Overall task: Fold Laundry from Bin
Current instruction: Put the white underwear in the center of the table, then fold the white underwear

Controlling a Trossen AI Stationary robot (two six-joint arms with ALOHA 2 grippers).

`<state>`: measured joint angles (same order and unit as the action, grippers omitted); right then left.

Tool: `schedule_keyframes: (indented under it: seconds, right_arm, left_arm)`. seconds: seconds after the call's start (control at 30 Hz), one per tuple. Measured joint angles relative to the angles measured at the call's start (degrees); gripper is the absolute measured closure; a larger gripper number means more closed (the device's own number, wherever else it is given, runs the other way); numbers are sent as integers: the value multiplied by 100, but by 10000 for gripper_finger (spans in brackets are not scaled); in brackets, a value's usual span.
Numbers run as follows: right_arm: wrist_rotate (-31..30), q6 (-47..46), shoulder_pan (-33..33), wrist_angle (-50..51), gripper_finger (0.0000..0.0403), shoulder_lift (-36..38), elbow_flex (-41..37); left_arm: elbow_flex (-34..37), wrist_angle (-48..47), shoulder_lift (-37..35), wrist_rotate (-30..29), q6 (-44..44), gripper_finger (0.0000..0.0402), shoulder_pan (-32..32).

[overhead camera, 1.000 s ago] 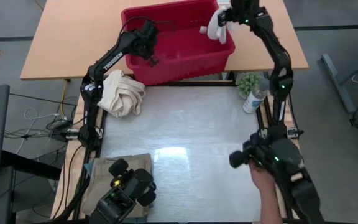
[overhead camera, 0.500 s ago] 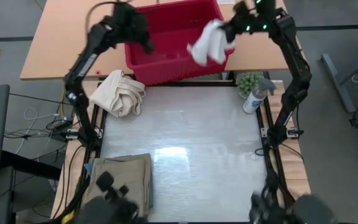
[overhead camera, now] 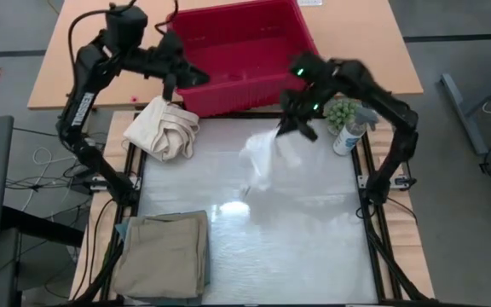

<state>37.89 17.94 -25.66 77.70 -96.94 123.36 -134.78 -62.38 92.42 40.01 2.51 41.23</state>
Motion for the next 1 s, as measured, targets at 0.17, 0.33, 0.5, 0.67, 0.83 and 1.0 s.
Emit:
schedule_keyframes:
  seconds: [0.17,0.33,0.5,0.67,0.83,1.0]
  right_arm:
    - [460,-141,958,-327,378,-23,-679]
    - [283,-577,1774,-426,336,-61,-1360]
    - [-170,-1057,2426,-1175,237,-157,-1974]
    - [-34,-1992,2744,-1525,160,-176,-1869]
    - [-395,-2635,3239,-348,150,110,-1636]
    - [-2153,-2655,4427,36,160,419,-2057]
  left_arm:
    - [0,-156,-241,-75,414,333,-1069]
    - [0,-200,-345,-684,667,333,-2520]
    - [0,-222,-330,-1471,614,333,-3685]
    - [0,-168,-330,-1625,1131,333,-4562]
    - [0,-328,-393,-2773,1252,333,-5786]
    - [10,-634,-275,-4064,1232,333,-6826]
